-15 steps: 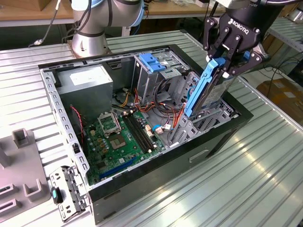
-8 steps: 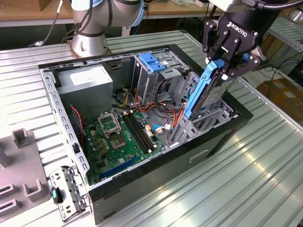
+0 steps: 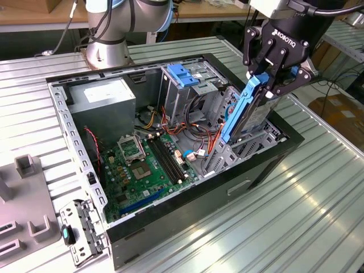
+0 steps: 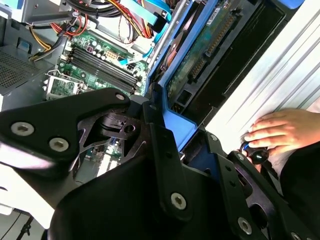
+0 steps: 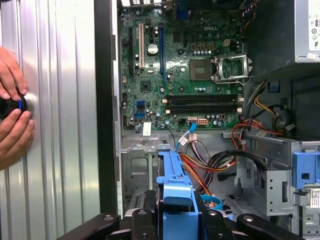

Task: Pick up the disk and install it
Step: 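Insert the disk into the insertion slot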

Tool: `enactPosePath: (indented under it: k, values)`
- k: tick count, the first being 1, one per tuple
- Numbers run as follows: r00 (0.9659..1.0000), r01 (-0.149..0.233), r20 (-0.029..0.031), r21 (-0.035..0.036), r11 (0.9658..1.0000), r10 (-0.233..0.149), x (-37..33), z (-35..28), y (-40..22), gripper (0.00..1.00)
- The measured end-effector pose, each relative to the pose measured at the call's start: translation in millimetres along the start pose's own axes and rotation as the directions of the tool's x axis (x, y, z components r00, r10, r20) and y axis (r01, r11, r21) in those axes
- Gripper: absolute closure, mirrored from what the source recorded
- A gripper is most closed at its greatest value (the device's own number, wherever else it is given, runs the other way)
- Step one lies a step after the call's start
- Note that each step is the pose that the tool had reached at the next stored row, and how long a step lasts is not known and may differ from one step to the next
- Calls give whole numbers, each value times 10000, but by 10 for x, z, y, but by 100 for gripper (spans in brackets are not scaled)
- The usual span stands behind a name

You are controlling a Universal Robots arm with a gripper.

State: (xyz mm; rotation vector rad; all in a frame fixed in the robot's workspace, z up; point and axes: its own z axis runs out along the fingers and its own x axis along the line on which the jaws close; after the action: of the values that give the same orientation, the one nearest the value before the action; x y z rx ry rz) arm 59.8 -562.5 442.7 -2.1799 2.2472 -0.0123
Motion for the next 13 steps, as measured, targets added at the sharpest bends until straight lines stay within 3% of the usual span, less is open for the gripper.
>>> enactPosePath:
  k: [11, 13]
  values:
    - [10000, 0, 5, 2, 10000, 0, 0, 18, -9, 63]
    - [10000, 1, 4, 49, 10000, -1, 0, -6, -10, 63]
